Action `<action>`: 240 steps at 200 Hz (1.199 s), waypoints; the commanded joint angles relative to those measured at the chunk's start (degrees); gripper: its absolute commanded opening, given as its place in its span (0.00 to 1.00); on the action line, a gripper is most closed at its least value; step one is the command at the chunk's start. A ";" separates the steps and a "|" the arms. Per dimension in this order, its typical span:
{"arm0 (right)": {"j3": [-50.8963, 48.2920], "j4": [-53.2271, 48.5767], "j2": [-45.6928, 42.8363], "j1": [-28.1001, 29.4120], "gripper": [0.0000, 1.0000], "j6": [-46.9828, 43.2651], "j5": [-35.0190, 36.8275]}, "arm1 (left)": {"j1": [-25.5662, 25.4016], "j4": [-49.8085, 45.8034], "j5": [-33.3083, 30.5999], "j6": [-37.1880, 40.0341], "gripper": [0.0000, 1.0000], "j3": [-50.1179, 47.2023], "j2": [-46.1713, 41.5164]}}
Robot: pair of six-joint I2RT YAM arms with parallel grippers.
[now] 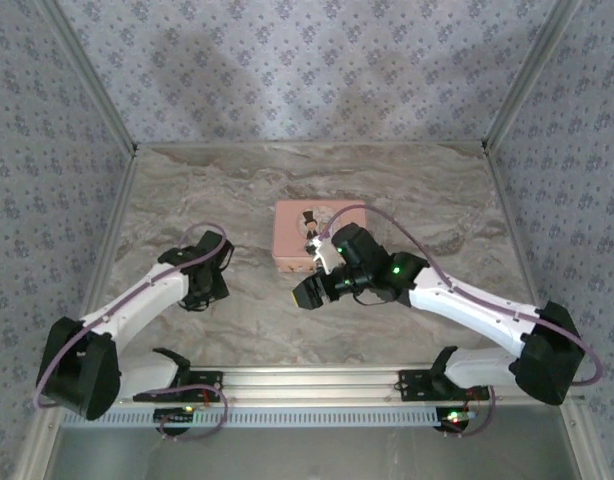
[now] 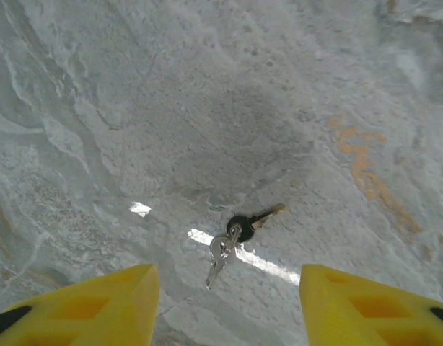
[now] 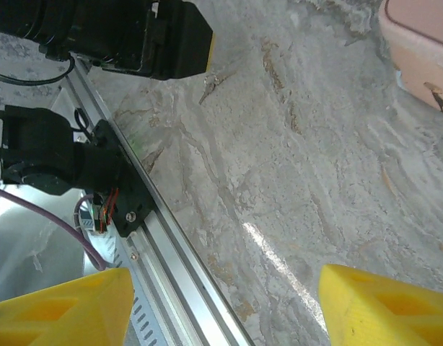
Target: Unlock a padlock with a key
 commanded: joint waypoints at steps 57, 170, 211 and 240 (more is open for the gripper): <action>2.53 -0.37 0.64 0.48 0.70 0.58 3.44 | 2.21 5.69 3.09 0.95 0.37 -2.93 4.88; 2.90 -0.95 0.16 0.03 0.70 0.82 4.68 | 3.28 11.04 5.06 1.90 0.07 -6.73 8.11; 2.48 -1.20 -0.85 -0.65 0.70 1.07 5.45 | 3.29 11.64 7.26 4.50 0.00 -5.53 7.44; 1.64 -1.23 -2.01 -2.02 0.70 1.83 5.60 | 2.90 10.11 9.70 6.57 0.00 -2.08 3.08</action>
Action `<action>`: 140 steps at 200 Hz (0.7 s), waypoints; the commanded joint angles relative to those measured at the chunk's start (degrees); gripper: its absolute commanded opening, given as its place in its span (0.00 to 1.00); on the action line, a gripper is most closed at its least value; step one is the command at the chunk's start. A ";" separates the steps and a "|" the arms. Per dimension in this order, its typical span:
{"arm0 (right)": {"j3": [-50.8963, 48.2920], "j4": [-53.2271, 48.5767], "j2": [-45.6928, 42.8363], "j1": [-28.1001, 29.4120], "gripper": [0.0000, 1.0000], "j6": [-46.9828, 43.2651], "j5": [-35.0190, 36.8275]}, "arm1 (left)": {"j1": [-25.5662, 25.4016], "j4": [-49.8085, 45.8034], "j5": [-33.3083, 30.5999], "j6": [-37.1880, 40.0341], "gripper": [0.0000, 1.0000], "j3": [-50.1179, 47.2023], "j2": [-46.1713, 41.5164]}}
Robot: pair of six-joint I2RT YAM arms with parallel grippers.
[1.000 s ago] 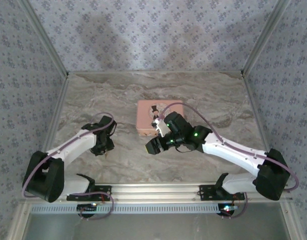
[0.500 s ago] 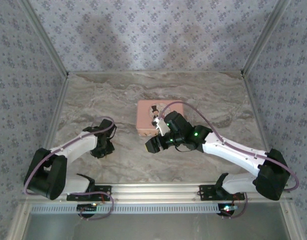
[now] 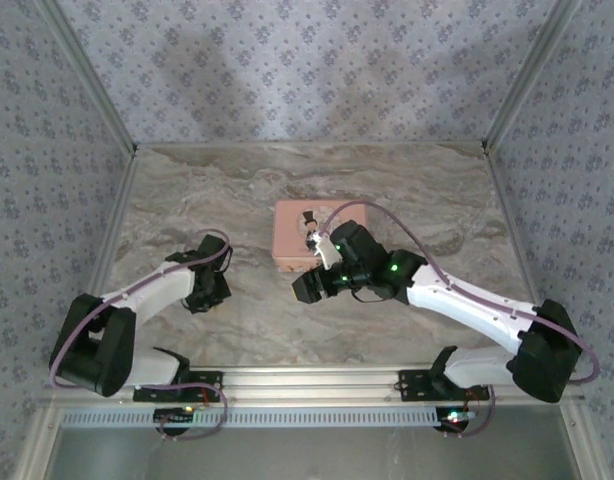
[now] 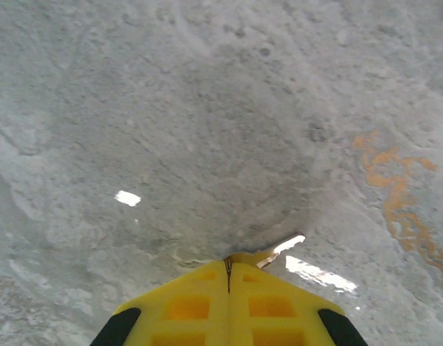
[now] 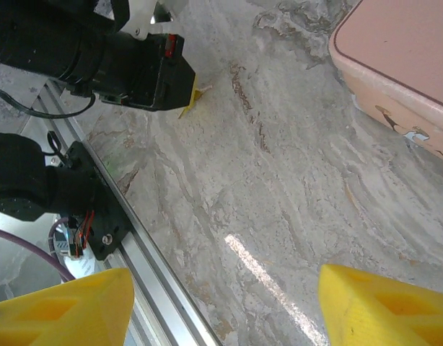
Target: Unlock a padlock with a key
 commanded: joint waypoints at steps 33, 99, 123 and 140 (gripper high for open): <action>-1.89 0.44 -5.38 -4.18 0.70 3.39 0.85 | -2.20 -3.41 7.91 4.66 0.00 9.05 -7.72; -4.09 1.59 -13.27 -11.84 0.66 7.88 3.88 | -7.90 2.89 21.33 7.34 0.00 20.26 -10.06; -3.07 2.52 -13.38 -16.68 0.62 10.81 -2.49 | -11.31 3.70 23.21 9.89 0.00 25.29 -8.04; -3.38 5.97 -12.85 -18.66 0.58 15.27 -8.05 | -14.23 4.19 23.87 11.81 0.00 28.62 -6.40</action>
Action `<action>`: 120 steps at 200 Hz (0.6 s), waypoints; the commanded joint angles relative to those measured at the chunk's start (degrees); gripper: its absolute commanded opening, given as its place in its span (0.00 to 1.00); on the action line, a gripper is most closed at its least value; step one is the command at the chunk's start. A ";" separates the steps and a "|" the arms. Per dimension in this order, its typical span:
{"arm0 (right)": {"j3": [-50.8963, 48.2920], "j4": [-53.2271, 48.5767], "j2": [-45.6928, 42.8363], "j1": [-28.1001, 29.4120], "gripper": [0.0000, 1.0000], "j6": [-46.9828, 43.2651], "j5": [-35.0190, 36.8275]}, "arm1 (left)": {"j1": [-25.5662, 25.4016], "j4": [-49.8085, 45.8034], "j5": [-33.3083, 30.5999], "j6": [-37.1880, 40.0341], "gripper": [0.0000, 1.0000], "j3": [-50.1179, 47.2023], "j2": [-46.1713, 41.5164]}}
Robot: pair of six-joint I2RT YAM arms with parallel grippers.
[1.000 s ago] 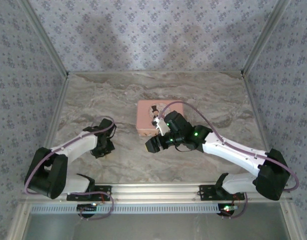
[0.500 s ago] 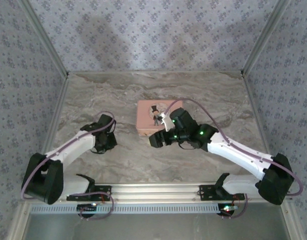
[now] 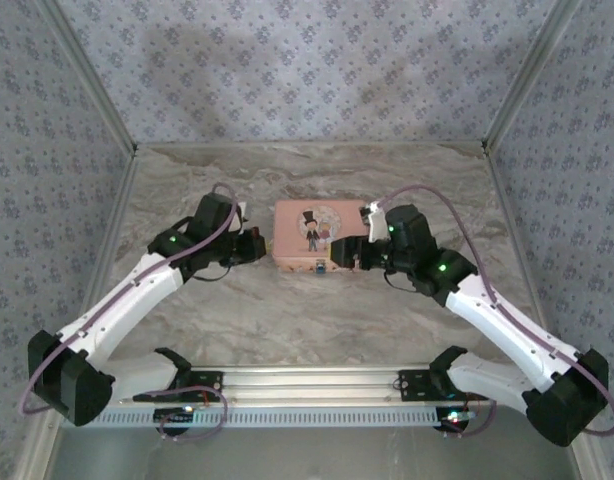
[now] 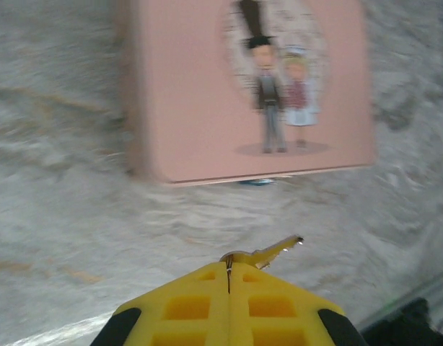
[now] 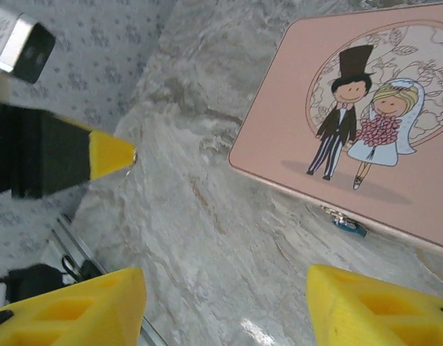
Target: Unlock a padlock with a key
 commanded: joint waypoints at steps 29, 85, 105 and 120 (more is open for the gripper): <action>-0.08 8.74 1.32 -1.78 0.54 11.05 -11.84 | -6.75 2.65 4.00 5.37 0.00 9.34 4.87; 1.37 8.27 2.13 0.10 0.48 13.51 -10.03 | -11.56 2.49 1.95 6.18 0.00 13.11 8.44; 1.82 8.27 3.16 0.28 0.43 13.87 -10.03 | -12.46 2.34 1.46 6.28 0.00 13.92 8.84; 2.10 8.38 4.11 0.53 0.42 14.22 -10.07 | -12.84 2.21 1.12 6.45 0.00 14.23 8.83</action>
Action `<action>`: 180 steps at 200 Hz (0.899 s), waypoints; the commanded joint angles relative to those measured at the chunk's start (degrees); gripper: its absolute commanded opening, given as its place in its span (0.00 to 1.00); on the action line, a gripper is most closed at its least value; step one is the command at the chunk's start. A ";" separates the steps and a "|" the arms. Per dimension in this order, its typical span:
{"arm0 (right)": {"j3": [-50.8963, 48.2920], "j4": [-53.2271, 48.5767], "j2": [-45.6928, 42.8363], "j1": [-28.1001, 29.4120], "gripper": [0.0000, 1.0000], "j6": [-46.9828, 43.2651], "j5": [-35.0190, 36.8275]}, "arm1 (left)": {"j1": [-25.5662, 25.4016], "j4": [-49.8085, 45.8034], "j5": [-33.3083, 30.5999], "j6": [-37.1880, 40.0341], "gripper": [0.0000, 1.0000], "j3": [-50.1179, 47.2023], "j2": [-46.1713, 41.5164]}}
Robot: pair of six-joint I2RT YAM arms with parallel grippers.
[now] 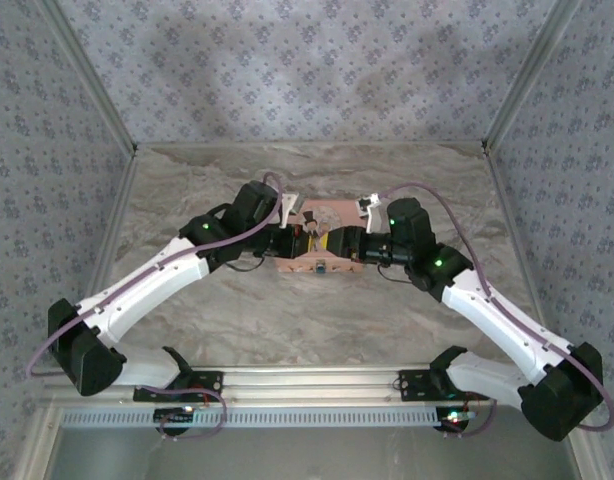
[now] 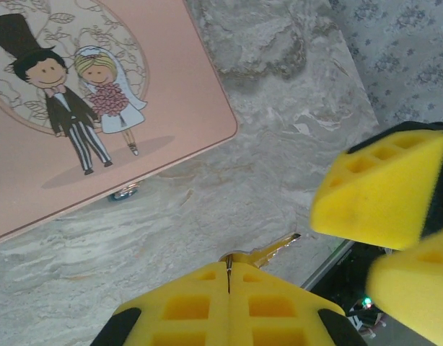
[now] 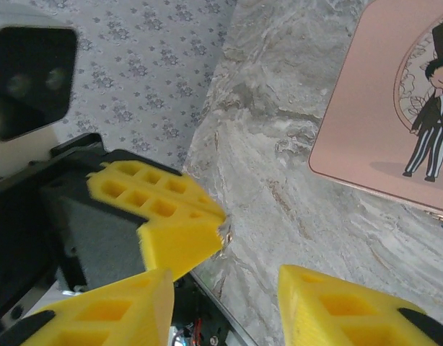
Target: Unlock a padlock with a key
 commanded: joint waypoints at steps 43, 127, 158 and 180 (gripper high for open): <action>2.99 1.12 2.99 1.30 0.39 1.74 -0.48 | -1.61 0.28 -1.03 1.31 0.00 2.74 -0.27; 3.51 3.31 4.39 1.57 0.31 2.97 0.06 | -2.34 0.74 -1.50 1.31 0.00 2.29 -0.58; 3.56 3.81 4.74 1.56 0.23 3.17 -0.37 | -2.54 0.92 -1.41 1.28 0.00 2.46 -0.53; 3.53 3.71 5.17 1.43 0.22 3.15 -0.30 | -2.88 1.59 -1.30 1.38 0.00 2.38 -0.81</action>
